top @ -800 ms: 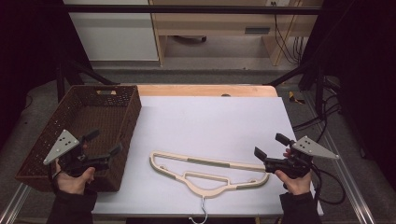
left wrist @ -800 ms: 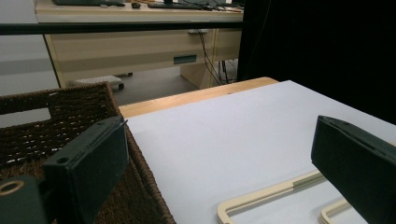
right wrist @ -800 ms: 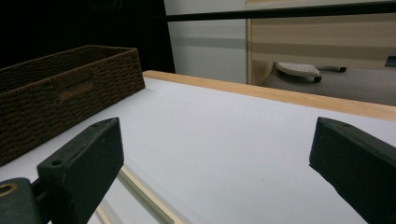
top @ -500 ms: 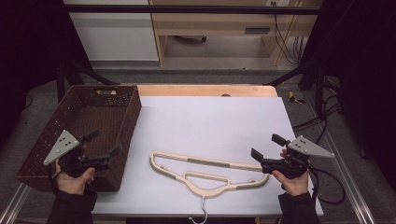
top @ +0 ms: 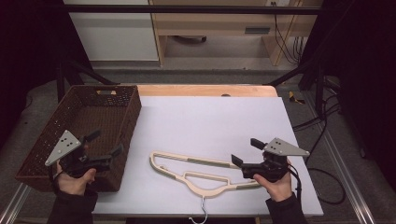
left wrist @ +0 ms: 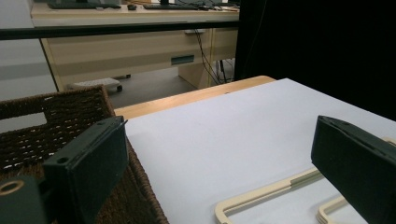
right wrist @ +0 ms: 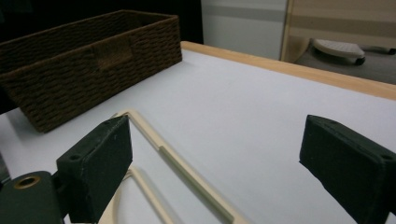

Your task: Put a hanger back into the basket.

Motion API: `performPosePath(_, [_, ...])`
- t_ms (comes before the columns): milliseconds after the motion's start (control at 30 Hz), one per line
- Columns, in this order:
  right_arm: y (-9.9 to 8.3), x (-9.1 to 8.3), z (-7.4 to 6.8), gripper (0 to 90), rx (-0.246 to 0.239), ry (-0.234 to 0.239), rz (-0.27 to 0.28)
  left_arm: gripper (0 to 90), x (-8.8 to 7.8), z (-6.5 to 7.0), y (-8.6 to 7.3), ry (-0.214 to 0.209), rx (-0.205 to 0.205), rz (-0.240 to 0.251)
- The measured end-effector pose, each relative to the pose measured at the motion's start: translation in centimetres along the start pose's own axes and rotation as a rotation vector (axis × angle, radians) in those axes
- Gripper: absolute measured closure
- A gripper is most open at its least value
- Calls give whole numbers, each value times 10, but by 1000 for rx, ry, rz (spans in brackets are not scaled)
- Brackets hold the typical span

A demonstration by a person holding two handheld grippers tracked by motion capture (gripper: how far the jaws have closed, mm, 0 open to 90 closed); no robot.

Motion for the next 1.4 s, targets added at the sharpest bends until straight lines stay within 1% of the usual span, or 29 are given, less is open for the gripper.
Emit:
performPosePath(33, [-1,3,-4,106,-12,14,-12,38,0,1,0,-1,2,0])
performPosePath(67, [-1,3,-4,106,-12,14,-12,38,0,1,0,-1,2,0])
performPosePath(133, [-4,12,-12,127,-30,57,-51,38,1,3,0,-6,8,-1])
performPosePath(200, [-7,19,-18,129,-43,73,-84,38,2,3,0,-7,9,-6])
performPosePath(267, [-9,22,-20,133,-46,80,-94,38,3,3,-1,-8,9,-8])
performPosePath(300, [-13,29,-26,151,-49,97,-130,38,3,4,-1,-9,8,-9])
performPosePath(333, [-15,33,-29,160,-52,110,-143,38,4,4,-1,-10,9,-10])
performPosePath(367, [-15,33,-29,160,-52,110,-143,38,4,4,-1,-10,9,-10])
performPosePath(400, [-20,40,-35,182,-56,126,-171,38,4,5,-1,-12,12,-11])
performPosePath(467, [-21,43,-37,190,-53,133,-184,38,4,5,-1,-13,12,-11])
performPosePath(500, [-23,45,-39,197,-50,137,-197,38,5,6,-1,-14,11,-11])
performPosePath(533, [-29,52,-46,221,-52,147,-235,38,5,6,-1,-17,10,-11])
performPosePath(600, [-31,55,-48,236,-57,153,-246,38,5,6,-1,-18,11,-12])
performPosePath(633, [-34,58,-51,244,-54,156,-262,38,6,7,-2,-19,12,-13])
performPosePath(667, [-40,66,-56,272,-61,177,-299,38,6,8,-2,-19,16,-15])
performPosePath(700, [-40,66,-56,272,-61,177,-299,38,6,8,-2,-19,16,-15])
performPosePath(733, [-46,72,-61,307,-56,200,-321,38,7,8,-2,-21,16,-18])
performPosePath(800, [-48,74,-63,321,-46,208,-333,38,7,9,-2,-19,17,-18])
performPosePath(833, [-55,81,-67,356,-43,223,-370,38,8,9,-2,-21,20,-21])
performPosePath(933, [-65,89,-72,400,-38,244,-419,38,8,9,-2,-20,21,-21])
performPosePath(1067, [-74,97,-79,461,-45,273,-465,38,7,11,-2,-24,23,-16])
performPosePath(1133, [-76,98,-81,474,-41,275,-472,38,7,11,-1,-25,24,-16])
performPosePath(1167, [-78,100,-82,490,-45,269,-493,38,7,11,-2,-26,23,-16])
performPosePath(1200, [-80,102,-83,511,-57,269,-500,38,8,12,-2,-27,24,-19])
performPosePath(1233, [-84,105,-83,542,-50,269,-518,38,8,12,-2,-27,25,-20])
performPosePath(1300, [-86,106,-83,549,-60,271,-524,38,9,13,-3,-31,21,-24])
performPosePath(1333, [-89,108,-84,576,-68,273,-543,38,10,14,-3,-31,28,-26])
performPosePath(1367, [-89,108,-84,576,-68,273,-543,38,11,15,-3,-34,30,-27])
performPosePath(1400, [-91,109,-84,605,-81,275,-550,38,12,16,-3,-38,33,-30])
Point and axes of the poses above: each handheld gripper's, and its own axes: x roughly forward along the jaws, y roughly out of its top, z roughly to its right, the point moved 3 cm from there along x, roughly forward along the jaws, and after that the axes turned 5 degrees about y, right-handed, at the moved point
